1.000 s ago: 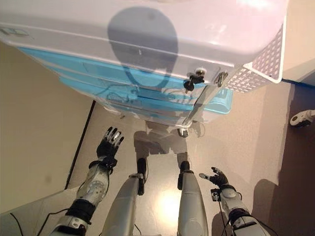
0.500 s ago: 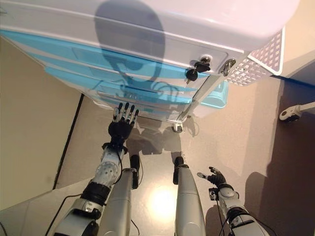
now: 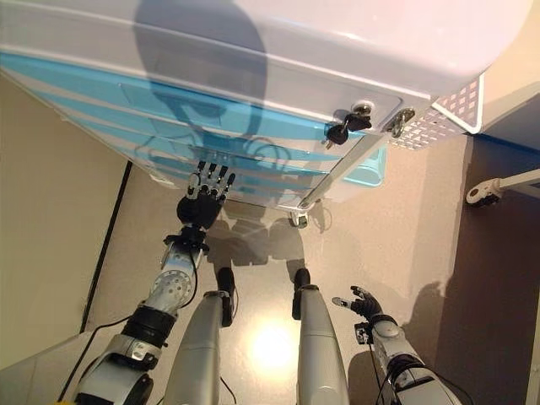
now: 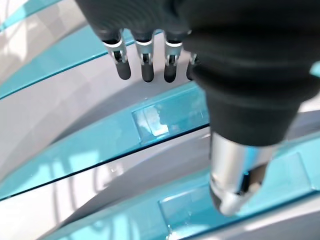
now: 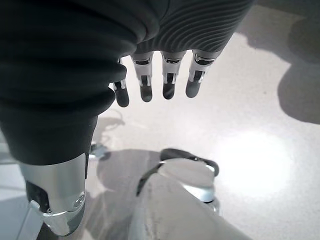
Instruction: Open the drawer and pick up the medicine
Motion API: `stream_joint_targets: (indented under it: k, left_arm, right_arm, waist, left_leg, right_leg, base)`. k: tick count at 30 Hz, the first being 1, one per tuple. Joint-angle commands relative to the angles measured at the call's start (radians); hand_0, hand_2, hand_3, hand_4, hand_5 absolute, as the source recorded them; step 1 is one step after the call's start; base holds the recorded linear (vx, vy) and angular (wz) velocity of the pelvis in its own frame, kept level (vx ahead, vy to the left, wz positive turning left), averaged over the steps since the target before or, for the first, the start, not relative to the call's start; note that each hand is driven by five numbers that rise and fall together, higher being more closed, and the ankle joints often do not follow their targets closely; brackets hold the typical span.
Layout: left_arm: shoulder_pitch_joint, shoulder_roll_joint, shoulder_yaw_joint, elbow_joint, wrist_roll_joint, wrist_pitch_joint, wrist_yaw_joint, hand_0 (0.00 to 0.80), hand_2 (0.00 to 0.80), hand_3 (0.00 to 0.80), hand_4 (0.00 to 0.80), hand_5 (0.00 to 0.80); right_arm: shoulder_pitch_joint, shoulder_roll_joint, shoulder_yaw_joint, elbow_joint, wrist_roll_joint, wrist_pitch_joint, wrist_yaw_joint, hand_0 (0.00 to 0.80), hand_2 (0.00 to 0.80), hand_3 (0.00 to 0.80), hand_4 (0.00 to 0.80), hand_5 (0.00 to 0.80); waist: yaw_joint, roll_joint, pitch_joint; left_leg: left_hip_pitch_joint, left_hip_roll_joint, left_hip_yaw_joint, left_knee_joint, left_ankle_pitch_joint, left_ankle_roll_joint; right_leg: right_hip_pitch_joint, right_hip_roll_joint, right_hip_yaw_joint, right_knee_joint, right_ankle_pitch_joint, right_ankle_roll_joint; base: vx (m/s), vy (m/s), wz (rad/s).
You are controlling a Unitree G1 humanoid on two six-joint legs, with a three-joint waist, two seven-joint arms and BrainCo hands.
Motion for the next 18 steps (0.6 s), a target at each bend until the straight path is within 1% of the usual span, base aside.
stream_joint_targets:
  k: [1, 7, 10, 13, 17, 18]
  left_arm:
    - [-0.115, -0.017, 0.034, -0.002, 0.041, -0.038, -0.062, 0.000, 0.000, 0.000, 0.000, 0.000]
    - [-0.167, -0.020, 0.044, 0.086, 0.026, -0.028, -0.071, 0.000, 0.000, 0.000, 0.000, 0.000]
    - [-0.205, -0.024, 0.059, 0.166, 0.012, -0.029, -0.061, 0.000, 0.000, 0.000, 0.000, 0.000]
    - [-0.257, -0.027, 0.065, 0.227, 0.007, -0.042, -0.037, 0.000, 0.000, 0.000, 0.000, 0.000]
    - [-0.293, -0.028, 0.071, 0.262, 0.007, -0.046, -0.022, 0.000, 0.000, 0.000, 0.000, 0.000]
    - [-0.312, -0.021, 0.070, 0.273, 0.012, -0.048, -0.017, 0.000, 0.000, 0.000, 0.000, 0.000]
  right_arm:
    - [0.012, -0.060, 0.046, 0.032, -0.004, -0.024, 0.010, 0.000, 0.000, 0.000, 0.000, 0.000]
    - [0.002, -0.062, 0.053, 0.030, 0.000, -0.026, 0.017, 0.000, 0.000, 0.000, 0.000, 0.000]
    - [-0.010, -0.061, 0.059, 0.028, 0.006, -0.028, 0.015, 0.000, 0.000, 0.000, 0.000, 0.000]
    - [-0.015, -0.058, 0.061, 0.025, 0.019, -0.030, 0.010, 0.000, 0.000, 0.000, 0.000, 0.000]
    - [-0.012, -0.056, 0.062, 0.022, 0.032, -0.030, 0.007, 0.000, 0.000, 0.000, 0.000, 0.000]
    - [-0.014, -0.053, 0.063, 0.022, 0.038, -0.029, 0.005, 0.000, 0.000, 0.000, 0.000, 0.000]
  waist:
    - [-0.019, 0.046, -0.048]
    - [-0.030, 0.046, -0.062]
    - [-0.035, 0.039, -0.063]
    - [-0.043, 0.032, -0.060]
    - [-0.050, 0.028, -0.065]
    - [-0.053, 0.027, -0.068]
  left_leg:
    - [0.031, -0.041, 0.005, -0.003, -0.084, 0.059]
    - [0.024, -0.035, 0.003, -0.037, -0.066, 0.054]
    - [0.018, -0.034, 0.002, -0.066, -0.049, 0.051]
    - [0.000, -0.031, -0.006, -0.060, -0.044, 0.047]
    - [-0.016, -0.029, -0.013, -0.061, -0.038, 0.044]
    - [-0.020, -0.028, -0.012, -0.077, -0.029, 0.044]
  right_leg:
    - [0.008, 0.026, -0.005, -0.087, 0.063, -0.015]
    - [-0.005, 0.033, -0.009, -0.116, 0.083, -0.012]
    - [-0.013, 0.033, -0.012, -0.136, 0.102, -0.006]
    - [-0.020, 0.031, -0.019, -0.143, 0.108, -0.005]
    - [-0.033, 0.033, -0.023, -0.143, 0.111, -0.005]
    - [-0.041, 0.035, -0.022, -0.150, 0.119, -0.002]
  base:
    - [0.000, 0.000, 0.00]
    - [0.001, 0.000, -0.01]
    - [-0.015, -0.003, -0.07]
    - [-0.019, -0.028, -0.02]
    - [-0.002, -0.010, 0.02]
    - [0.000, 0.000, 0.00]
